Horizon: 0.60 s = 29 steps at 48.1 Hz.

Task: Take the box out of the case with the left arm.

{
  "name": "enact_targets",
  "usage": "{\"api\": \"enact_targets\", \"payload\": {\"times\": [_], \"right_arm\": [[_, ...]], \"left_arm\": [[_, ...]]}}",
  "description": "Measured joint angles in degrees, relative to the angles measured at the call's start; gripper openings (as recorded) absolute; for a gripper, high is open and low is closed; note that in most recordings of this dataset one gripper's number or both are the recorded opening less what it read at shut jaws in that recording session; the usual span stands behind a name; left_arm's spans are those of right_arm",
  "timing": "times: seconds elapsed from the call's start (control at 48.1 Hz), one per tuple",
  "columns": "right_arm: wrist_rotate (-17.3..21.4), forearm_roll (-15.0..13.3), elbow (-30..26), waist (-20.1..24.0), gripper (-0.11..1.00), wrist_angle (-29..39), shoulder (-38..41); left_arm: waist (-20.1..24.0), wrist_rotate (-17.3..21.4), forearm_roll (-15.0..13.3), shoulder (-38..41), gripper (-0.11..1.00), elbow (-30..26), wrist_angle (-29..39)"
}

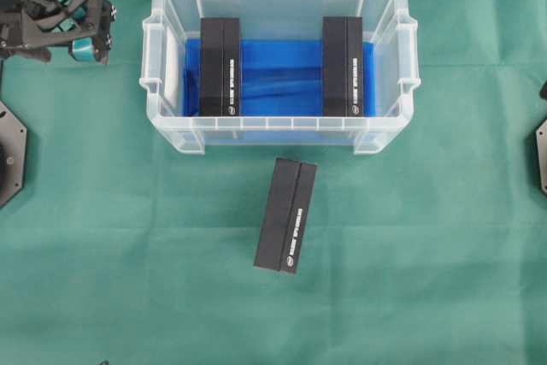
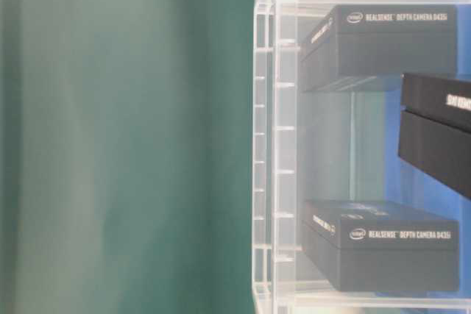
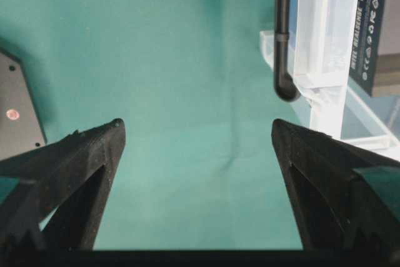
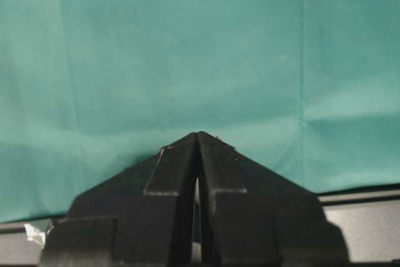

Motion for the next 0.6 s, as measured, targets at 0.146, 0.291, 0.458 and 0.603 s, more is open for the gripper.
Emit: {"api": "enact_targets", "payload": {"times": [0.146,0.291,0.458,0.603], "right_arm": [[0.0,0.1,0.0,-0.1,0.00,0.0,0.0],[0.0,0.1,0.0,-0.1,0.00,0.0,0.0],[0.0,0.0,-0.1,0.0,0.00,0.0,0.0],[-0.1,0.0,0.0,0.0,0.00,0.0,0.0]], "left_arm": [[0.0,0.0,0.0,0.0,0.94,-0.1,0.0],[0.0,0.0,0.0,0.1,0.94,-0.1,0.0],[0.0,-0.1,-0.4,0.9,0.94,-1.1,-0.1],[-0.2,-0.2,-0.9,2.9,0.94,-2.9,-0.3]]}}
